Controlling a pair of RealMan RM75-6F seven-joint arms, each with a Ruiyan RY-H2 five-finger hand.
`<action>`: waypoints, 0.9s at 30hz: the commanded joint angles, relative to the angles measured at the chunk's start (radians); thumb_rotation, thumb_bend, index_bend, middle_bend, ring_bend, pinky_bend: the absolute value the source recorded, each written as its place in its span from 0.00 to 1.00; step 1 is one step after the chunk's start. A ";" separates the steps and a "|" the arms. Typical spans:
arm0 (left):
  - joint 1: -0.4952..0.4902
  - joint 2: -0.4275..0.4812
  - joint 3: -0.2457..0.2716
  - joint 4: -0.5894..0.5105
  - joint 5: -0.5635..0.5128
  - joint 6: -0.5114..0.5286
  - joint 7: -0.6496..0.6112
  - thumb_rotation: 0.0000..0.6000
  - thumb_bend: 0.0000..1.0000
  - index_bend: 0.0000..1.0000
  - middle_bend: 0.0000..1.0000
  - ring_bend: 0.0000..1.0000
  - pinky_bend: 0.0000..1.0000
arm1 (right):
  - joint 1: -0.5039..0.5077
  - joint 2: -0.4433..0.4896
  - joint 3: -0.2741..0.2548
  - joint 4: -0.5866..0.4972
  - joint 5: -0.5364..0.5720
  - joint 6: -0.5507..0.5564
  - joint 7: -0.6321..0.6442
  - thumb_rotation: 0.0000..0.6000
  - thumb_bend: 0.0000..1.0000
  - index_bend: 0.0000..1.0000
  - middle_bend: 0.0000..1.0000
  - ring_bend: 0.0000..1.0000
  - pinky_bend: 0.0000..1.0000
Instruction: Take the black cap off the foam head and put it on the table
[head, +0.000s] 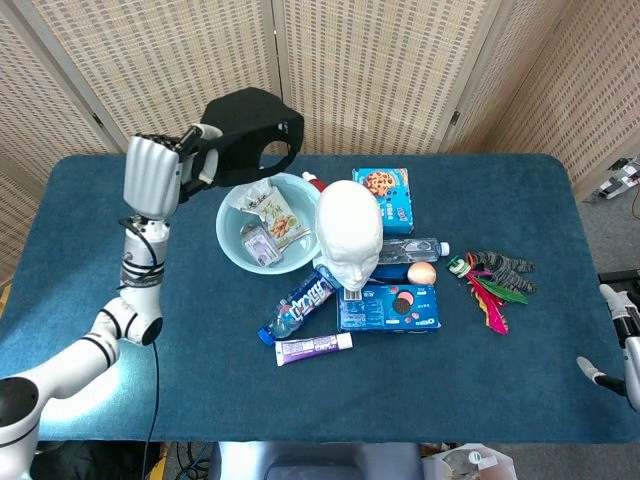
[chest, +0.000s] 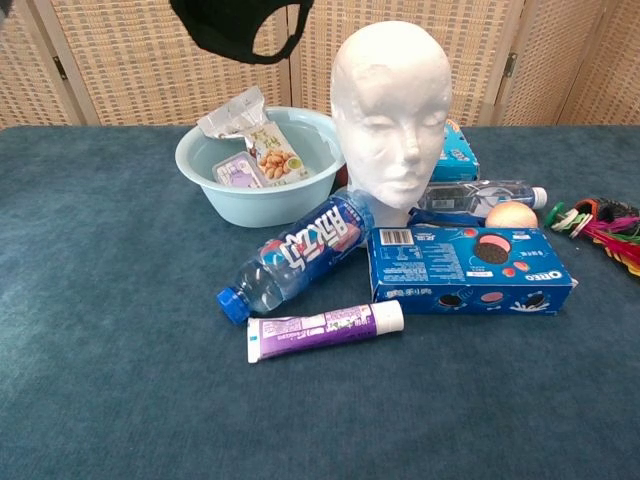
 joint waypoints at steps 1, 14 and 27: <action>0.065 0.061 0.052 -0.055 0.038 0.045 0.004 1.00 0.46 0.59 1.00 0.97 1.00 | 0.003 0.000 -0.001 -0.002 -0.005 -0.002 -0.002 1.00 0.10 0.08 0.18 0.10 0.20; 0.307 0.246 0.217 -0.263 0.128 0.165 0.066 1.00 0.46 0.60 1.00 0.97 1.00 | 0.025 -0.004 -0.003 -0.006 -0.028 -0.026 -0.006 1.00 0.10 0.08 0.18 0.10 0.20; 0.429 0.258 0.343 -0.216 0.226 0.194 0.100 1.00 0.46 0.61 1.00 0.97 1.00 | 0.029 0.001 -0.007 -0.025 -0.040 -0.024 -0.025 1.00 0.10 0.08 0.18 0.10 0.20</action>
